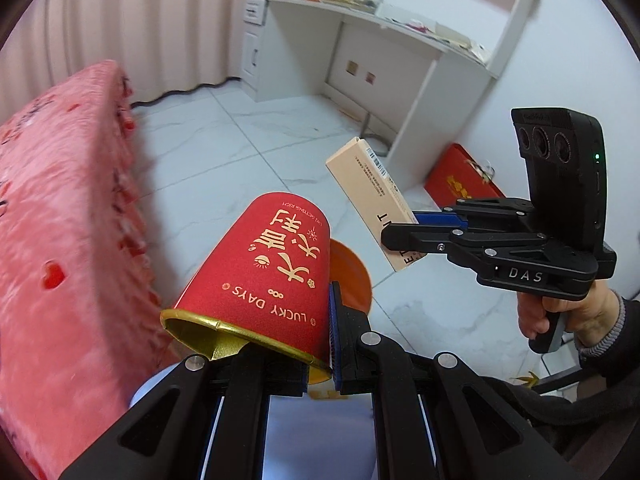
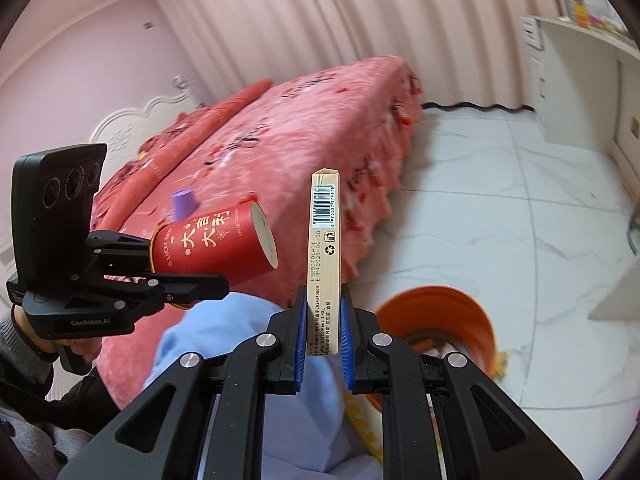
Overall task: Collect trash
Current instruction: 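Carry the red cup and cream box in both tools to the orange bin, then open both tools to drop the red cup and cream box into the bin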
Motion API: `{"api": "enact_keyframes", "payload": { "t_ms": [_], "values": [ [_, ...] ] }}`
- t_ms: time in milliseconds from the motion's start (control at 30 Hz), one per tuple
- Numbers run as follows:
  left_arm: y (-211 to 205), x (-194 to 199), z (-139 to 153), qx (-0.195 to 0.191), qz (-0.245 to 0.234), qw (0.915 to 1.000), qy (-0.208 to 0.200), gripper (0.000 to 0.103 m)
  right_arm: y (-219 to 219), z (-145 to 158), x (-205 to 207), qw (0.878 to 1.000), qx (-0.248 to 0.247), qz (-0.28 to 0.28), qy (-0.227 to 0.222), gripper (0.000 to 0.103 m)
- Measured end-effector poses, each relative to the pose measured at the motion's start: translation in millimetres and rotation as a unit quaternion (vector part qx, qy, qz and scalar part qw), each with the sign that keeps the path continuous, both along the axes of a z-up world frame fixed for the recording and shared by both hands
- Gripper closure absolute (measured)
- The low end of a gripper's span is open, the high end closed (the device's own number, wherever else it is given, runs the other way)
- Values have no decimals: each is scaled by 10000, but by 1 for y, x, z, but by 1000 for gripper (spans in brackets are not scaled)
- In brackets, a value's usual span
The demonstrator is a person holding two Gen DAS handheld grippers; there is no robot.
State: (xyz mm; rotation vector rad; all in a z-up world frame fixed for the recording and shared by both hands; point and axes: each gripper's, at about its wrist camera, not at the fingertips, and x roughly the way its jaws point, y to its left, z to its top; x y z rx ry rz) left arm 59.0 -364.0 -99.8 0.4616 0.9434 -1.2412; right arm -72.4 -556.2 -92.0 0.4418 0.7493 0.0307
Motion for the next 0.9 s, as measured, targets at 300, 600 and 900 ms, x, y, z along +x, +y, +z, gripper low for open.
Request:
{"api": "enact_keyframes", "payload": {
  "t_ms": [300, 600, 900],
  "values": [
    [-50, 11, -43, 274, -204, 9985, 427, 94, -50, -54, -12, 9972, 228, -529, 488, 88],
    [-75, 16, -65, 535, -276, 9977, 323, 36, -70, -81, -6, 9936, 356, -772, 743, 88],
    [-72, 20, -68, 591, -110, 9972, 435, 36, -71, -94, 4, 9918, 355, -838, 896, 85]
  ]
}}
